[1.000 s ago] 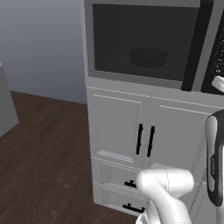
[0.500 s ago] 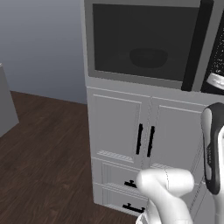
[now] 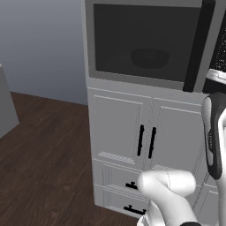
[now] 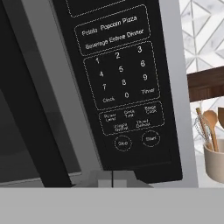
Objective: Pick the lemon wedge from the sink and place it in the bowl. Then pick the bowl and place it in the microwave. Then close the microwave door and press the start button.
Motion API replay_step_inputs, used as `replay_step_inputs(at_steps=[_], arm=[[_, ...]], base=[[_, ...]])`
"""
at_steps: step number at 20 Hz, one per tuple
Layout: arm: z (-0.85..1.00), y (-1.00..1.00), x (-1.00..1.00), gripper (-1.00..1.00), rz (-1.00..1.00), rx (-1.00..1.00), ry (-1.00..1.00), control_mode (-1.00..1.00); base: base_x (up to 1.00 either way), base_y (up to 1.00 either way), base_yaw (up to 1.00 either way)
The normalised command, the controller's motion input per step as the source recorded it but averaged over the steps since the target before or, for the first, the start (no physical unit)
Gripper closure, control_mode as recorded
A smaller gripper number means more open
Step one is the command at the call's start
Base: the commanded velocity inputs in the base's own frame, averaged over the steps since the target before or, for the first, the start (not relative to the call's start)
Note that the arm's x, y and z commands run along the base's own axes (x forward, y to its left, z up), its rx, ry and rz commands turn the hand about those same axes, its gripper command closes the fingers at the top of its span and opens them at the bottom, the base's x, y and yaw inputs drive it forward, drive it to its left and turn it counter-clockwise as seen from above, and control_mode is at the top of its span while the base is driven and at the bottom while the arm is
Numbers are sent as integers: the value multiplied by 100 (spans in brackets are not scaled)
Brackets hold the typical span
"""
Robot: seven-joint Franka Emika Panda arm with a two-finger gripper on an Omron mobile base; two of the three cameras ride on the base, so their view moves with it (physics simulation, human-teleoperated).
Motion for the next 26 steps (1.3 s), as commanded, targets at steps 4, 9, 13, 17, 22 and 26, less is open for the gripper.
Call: replay_step_inputs(at_steps=[4, 9, 13, 17, 22, 26], arm=[[0, -22, 12, 100, 0, 1, 0, -100], [0, -14, 22, 100, 0, 0, 0, -100], [0, -20, 12, 100, 0, 1, 0, -100], [0, -41, 0, 100, 0, 4, 0, -100], [0, -31, 0, 100, 0, 2, 0, -100], [0, -9, 0, 100, 0, 0, 0, -100]], base=[[0, 0, 0], [0, 0, 0], [0, 0, 0], [0, 0, 0], [0, 0, 0], [0, 0, 0]])
